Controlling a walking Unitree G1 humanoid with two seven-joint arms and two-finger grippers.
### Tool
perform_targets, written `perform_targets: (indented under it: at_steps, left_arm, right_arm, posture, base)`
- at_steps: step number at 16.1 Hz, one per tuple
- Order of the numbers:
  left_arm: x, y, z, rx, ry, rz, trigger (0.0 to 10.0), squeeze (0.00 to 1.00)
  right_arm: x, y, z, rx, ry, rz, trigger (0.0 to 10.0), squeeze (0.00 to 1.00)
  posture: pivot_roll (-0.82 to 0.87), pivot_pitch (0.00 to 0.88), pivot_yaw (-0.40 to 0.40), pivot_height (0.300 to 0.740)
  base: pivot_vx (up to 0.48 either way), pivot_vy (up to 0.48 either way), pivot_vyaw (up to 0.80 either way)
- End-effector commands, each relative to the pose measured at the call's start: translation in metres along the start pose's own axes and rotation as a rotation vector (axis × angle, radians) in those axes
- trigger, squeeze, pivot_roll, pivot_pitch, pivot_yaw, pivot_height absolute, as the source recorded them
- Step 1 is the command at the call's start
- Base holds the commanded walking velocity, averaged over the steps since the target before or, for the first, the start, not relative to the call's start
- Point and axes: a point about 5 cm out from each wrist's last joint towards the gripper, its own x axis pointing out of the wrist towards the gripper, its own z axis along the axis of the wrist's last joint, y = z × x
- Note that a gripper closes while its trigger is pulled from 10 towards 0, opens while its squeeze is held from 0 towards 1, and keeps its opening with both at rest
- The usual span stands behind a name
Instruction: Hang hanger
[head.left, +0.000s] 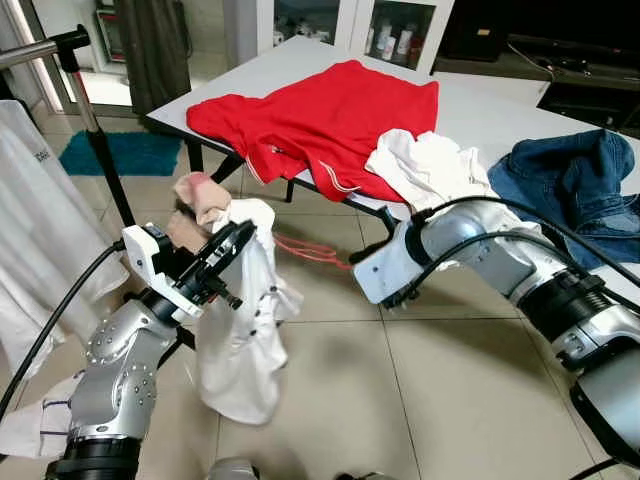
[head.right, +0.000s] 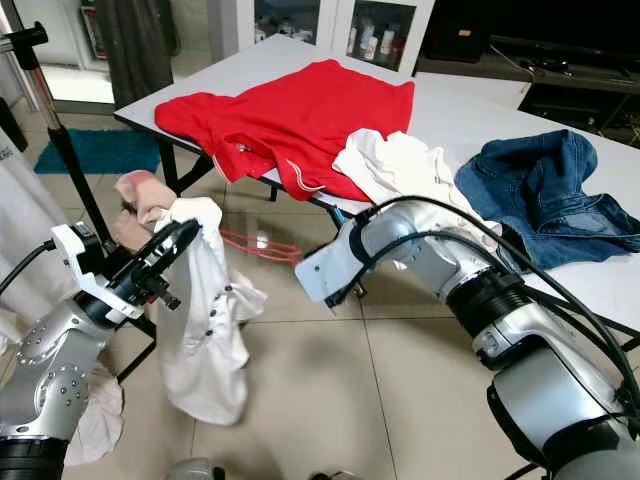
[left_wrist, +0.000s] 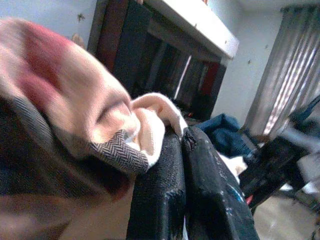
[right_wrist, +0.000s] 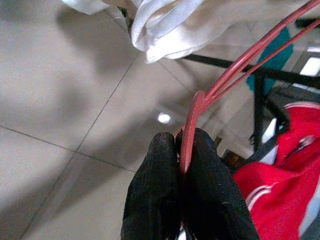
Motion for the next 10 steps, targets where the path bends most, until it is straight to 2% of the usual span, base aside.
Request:
perform_targets:
  at_steps: [1, 3, 5, 7, 8, 10]
  left_arm:
    - [0.009, -0.006, 0.01, -0.001, -0.055, -0.042, 0.0, 0.0]
    - [0.0, -0.001, 0.014, -0.013, -0.078, -0.003, 0.0, 0.0]
    - [-0.005, 0.003, 0.019, -0.017, -0.099, 0.021, 0.0, 0.0]
    - [-0.022, 0.017, 0.033, -0.011, -0.136, 0.08, 0.0, 0.0]
    - [-0.022, 0.017, 0.033, -0.011, -0.136, 0.08, 0.0, 0.0]
    - [-0.033, 0.024, 0.04, 0.002, -0.143, 0.121, 0.0, 0.0]
  right_arm:
    - [0.001, 0.005, -0.007, -0.002, 0.044, 0.031, 0.0, 0.0]
    - [-0.004, 0.01, -0.012, 0.07, -0.001, 0.049, 0.0, 0.0]
    - [-0.009, 0.012, -0.015, 0.075, -0.011, 0.059, 0.0, 0.0]
    - [-0.024, 0.011, -0.022, 0.134, -0.07, 0.03, 0.0, 0.0]
    - [-0.024, 0.011, -0.022, 0.134, -0.07, 0.03, 0.0, 0.0]
    - [-0.04, 0.009, -0.026, 0.186, -0.156, 0.012, 0.0, 0.0]
  posture:
    - [0.15, 0.0, -0.096, 0.74]
    - [0.16, 0.003, -0.097, 0.74]
    - [0.16, 0.004, -0.098, 0.74]
    - [0.16, 0.006, -0.1, 0.74]
    - [0.16, 0.006, -0.1, 0.74]
    - [0.15, 0.005, -0.103, 0.74]
  base:
    - [0.0, 0.0, 0.0]
    - [0.0, 0.0, 0.0]
    - [0.0, 0.0, 0.0]
    - [0.0, 0.0, 0.0]
    - [0.0, 0.0, 0.0]
    - [0.0, 0.0, 0.0]
